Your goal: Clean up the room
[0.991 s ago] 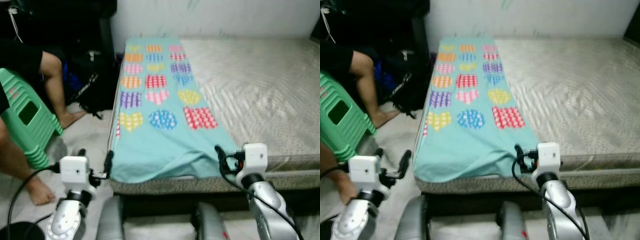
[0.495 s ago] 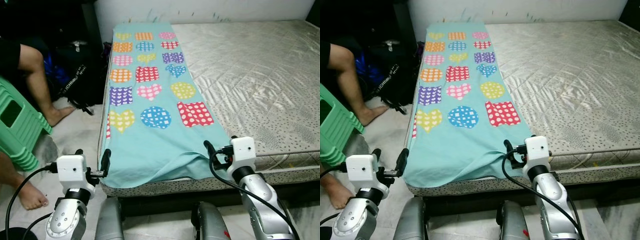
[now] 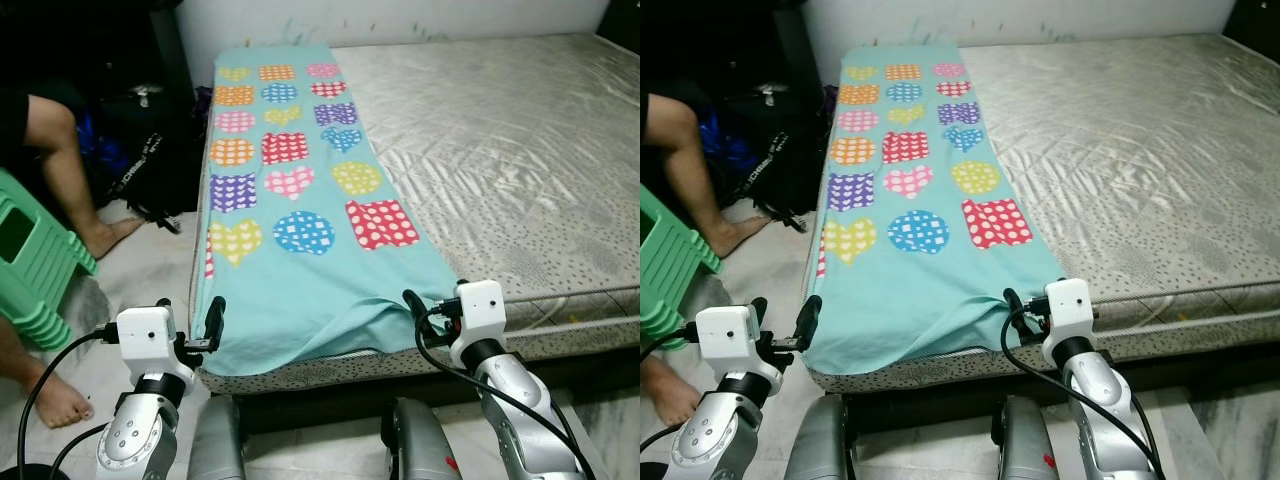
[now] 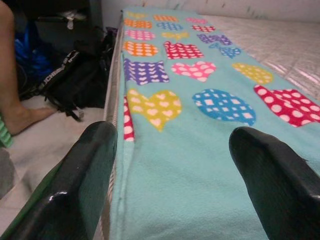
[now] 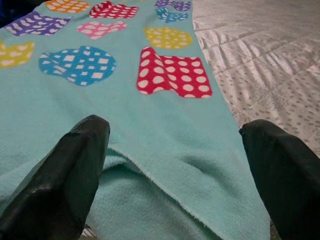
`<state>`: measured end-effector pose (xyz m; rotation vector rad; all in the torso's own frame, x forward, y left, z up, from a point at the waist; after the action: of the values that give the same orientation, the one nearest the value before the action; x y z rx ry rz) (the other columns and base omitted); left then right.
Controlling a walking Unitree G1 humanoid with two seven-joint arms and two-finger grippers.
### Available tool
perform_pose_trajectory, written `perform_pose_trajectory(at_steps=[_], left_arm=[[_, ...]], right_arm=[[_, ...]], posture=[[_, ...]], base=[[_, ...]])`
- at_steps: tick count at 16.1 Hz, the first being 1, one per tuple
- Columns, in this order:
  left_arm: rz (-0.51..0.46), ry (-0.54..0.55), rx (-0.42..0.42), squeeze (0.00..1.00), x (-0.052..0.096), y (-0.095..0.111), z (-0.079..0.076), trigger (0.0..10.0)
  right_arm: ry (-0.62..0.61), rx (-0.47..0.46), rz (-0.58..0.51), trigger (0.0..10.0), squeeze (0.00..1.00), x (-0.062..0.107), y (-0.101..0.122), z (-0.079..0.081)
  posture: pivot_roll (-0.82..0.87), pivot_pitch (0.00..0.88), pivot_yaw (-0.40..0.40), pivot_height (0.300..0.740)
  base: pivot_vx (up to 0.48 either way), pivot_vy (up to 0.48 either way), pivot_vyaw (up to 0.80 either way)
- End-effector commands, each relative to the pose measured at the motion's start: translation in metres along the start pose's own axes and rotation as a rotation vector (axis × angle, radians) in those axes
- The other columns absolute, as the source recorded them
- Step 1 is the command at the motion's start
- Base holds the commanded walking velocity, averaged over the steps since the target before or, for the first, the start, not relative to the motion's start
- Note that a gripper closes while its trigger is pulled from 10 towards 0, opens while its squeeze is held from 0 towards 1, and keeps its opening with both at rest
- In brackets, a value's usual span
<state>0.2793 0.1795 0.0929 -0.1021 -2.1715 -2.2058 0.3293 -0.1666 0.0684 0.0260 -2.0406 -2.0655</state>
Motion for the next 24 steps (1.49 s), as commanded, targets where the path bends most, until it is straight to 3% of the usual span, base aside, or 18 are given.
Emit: perform_pose_trajectory(at_steps=[1,4,7,9,13,14,18,21,24], left_arm=[[0.007,0.006,-0.002,0.00,0.000,0.000,0.002,10.0],[0.006,0.012,-0.003,0.00,-0.001,0.001,0.002,10.0],[-0.005,0.023,-0.009,0.00,-0.002,0.003,0.004,10.0],[-0.006,0.024,-0.009,0.00,-0.003,0.004,0.003,10.0],[-0.016,0.012,0.001,0.00,-0.006,0.008,-0.001,10.0],[-0.019,-0.008,0.006,0.00,-0.008,0.009,-0.005,10.0],[-0.033,-0.039,-0.005,0.00,-0.011,0.014,-0.011,10.0],[-0.044,-0.050,-0.012,0.00,-0.015,0.018,-0.012,10.0],[-0.048,-0.072,-0.022,0.00,-0.017,0.019,-0.017,10.0]], right_arm=[[0.007,-0.007,0.000,10.0,0.00,0.000,0.000,0.002],[0.023,-0.013,-0.003,10.0,0.00,-0.001,0.000,0.005],[0.042,-0.027,-0.016,10.0,0.00,-0.006,0.005,0.009],[0.127,-0.032,-0.026,10.0,0.00,-0.011,0.011,0.026],[0.370,-0.111,0.097,10.0,0.00,-0.023,0.001,0.085],[0.403,-0.102,0.120,10.0,0.00,-0.029,-0.003,0.105],[0.426,-0.115,0.173,10.0,0.00,-0.041,-0.009,0.143],[0.404,-0.163,0.093,10.0,0.00,-0.057,0.014,0.160],[0.312,-0.196,0.036,10.0,0.00,-0.072,0.031,0.164]], posture=[[-0.08,0.049,0.014,0.530],[-0.08,0.045,0.013,0.495],[-0.08,0.041,0.011,0.495],[-0.07,0.039,0.012,0.495],[-0.05,0.036,0.016,0.495],[-0.05,0.033,0.017,0.495],[-0.02,0.025,0.023,0.495],[0.00,0.019,0.033,0.495],[0.00,0.012,0.037,0.495]], base=[[0.000,0.000,0.00],[0.000,0.000,0.00],[0.000,0.000,0.00],[0.000,0.000,0.00],[0.000,0.000,0.00],[0.000,0.000,0.00],[0.000,0.000,0.00],[0.000,0.000,0.00],[0.000,0.000,0.00]])
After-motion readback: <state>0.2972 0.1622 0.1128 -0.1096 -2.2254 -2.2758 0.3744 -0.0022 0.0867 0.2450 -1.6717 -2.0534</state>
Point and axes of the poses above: a point about 5 cm out from each wrist's last joint towards the gripper, its own x axis pointing back from the gripper into the wrist, its own y axis along the axis of the wrist's last joint, z = x × y, the point moved 6 cm from there along -x, pointing out of the wrist towards the gripper, and after that the axes turned 7 degrees about -x, right-handed, at the moved point
